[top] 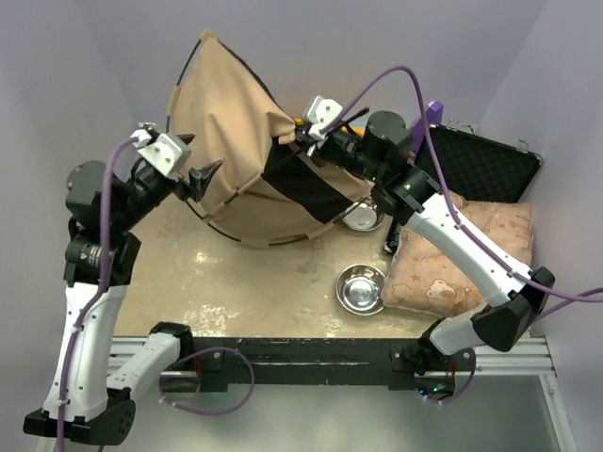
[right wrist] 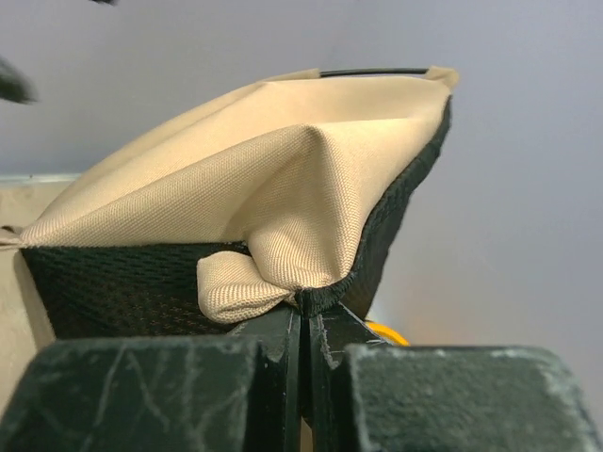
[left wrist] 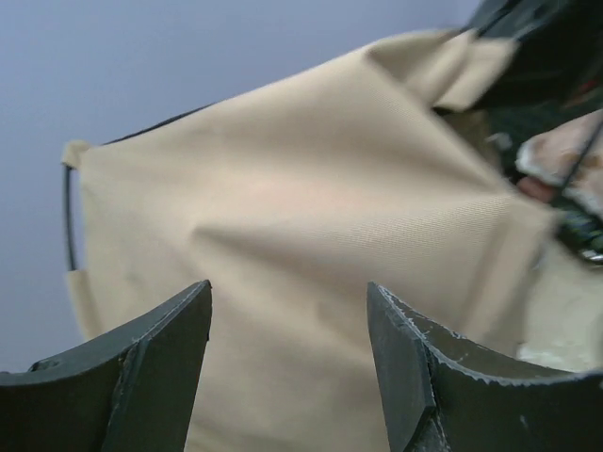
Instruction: Set up the pet tent
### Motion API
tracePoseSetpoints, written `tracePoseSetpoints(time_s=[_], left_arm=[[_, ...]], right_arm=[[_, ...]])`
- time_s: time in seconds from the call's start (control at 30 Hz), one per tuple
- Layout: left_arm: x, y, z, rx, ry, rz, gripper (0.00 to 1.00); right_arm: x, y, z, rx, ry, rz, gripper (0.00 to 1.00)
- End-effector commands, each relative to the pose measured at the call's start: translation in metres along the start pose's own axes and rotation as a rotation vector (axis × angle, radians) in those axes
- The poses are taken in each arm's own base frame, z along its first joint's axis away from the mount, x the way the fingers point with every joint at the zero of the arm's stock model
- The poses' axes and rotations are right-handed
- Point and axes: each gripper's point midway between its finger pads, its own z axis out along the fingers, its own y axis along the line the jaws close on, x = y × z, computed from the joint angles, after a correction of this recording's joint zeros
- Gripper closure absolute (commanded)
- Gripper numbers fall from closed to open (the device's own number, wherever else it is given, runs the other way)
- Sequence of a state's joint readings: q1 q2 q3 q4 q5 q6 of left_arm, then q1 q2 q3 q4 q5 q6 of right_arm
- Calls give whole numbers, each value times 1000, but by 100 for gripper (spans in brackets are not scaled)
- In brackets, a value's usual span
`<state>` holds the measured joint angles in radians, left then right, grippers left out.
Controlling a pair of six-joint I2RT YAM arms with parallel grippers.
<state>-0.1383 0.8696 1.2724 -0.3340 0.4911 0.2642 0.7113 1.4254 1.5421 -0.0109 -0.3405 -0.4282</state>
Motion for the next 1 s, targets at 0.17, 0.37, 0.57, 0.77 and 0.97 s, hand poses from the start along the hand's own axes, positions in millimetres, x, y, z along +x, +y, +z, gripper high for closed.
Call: tracePoseSetpoints(time_s=[0.17,0.37,0.57,0.77,0.97], left_arm=[[-116,-67,-20,520,-215,-132,30],[-128,-70,-7,642,-247,-197,36],[-112,-75,11,677,-213,-268,41],[-121,-95,20,742,-244,-374,43],[-134,-93,28,728,-282,-385,51]], right_arm=[[4,8,31,-42,18,248,100],[15,12,50,-47,39,317,100],[5,18,55,-65,12,395,100],[0,24,61,-76,6,427,100],[2,29,61,-88,11,434,100]])
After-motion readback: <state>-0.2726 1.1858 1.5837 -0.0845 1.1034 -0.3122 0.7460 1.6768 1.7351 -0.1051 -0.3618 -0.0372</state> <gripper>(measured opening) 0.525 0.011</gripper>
